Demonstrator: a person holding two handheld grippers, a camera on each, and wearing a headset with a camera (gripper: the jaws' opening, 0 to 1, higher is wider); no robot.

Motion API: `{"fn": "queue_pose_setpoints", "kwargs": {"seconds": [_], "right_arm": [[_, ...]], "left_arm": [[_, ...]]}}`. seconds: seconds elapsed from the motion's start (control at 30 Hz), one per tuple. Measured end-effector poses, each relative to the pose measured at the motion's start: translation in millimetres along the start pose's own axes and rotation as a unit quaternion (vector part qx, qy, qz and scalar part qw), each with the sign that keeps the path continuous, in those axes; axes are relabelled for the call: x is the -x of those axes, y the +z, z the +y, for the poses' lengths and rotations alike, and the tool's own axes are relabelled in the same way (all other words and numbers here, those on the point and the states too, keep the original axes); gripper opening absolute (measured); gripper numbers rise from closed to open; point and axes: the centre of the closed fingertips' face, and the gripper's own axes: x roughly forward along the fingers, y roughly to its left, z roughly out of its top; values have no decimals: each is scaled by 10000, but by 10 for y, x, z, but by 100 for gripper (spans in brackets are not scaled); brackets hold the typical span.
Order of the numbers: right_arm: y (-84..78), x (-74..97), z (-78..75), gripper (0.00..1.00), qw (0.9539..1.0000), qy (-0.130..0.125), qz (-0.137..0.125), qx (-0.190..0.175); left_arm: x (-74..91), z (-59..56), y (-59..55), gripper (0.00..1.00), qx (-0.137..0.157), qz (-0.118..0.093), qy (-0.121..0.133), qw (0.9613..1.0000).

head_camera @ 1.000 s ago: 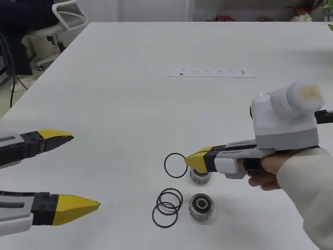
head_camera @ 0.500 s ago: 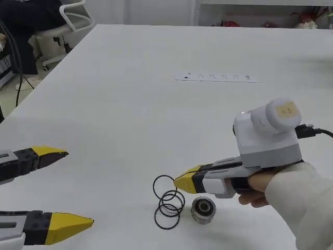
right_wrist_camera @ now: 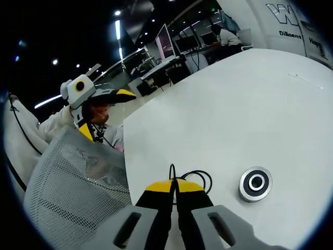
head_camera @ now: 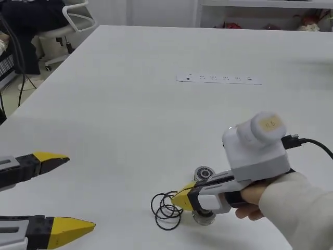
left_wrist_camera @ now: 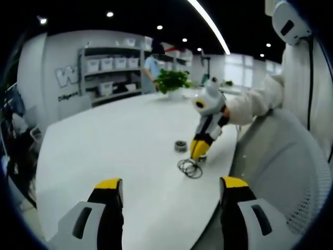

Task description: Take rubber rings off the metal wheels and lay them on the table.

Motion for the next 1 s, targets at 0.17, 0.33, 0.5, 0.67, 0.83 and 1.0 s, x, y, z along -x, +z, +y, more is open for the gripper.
{"fn": "queue_pose_setpoints", "kwargs": {"seconds": [0.17, 0.33, 0.5, 0.67, 0.83, 1.0], "right_arm": [[-22, 5, -50, 0, 9999, -124, 48, 53], [-22, 23, -92, 0, 9998, -209, 46, 64], [-19, 31, -102, 1, 9996, -245, 53, 95], [-5, 48, -109, 1, 9996, -271, 25, 78], [50, 97, -139, 1, 9994, -341, -80, 68], [117, 146, -147, 2, 9990, -381, -211, 49]], "left_arm": [[-2, 3, -7, 77, 47, -1, 6, 10000], [-8, 1, -8, 77, 75, -8, 5, 10000], [-12, -6, 2, 77, 69, -23, -1, 10000], [-6, -5, 10, 77, 70, -32, 12, 10000], [3, -3, 9, 77, 75, -38, 27, 10000], [4, -7, 15, 77, 81, -60, 25, 9999]]}}
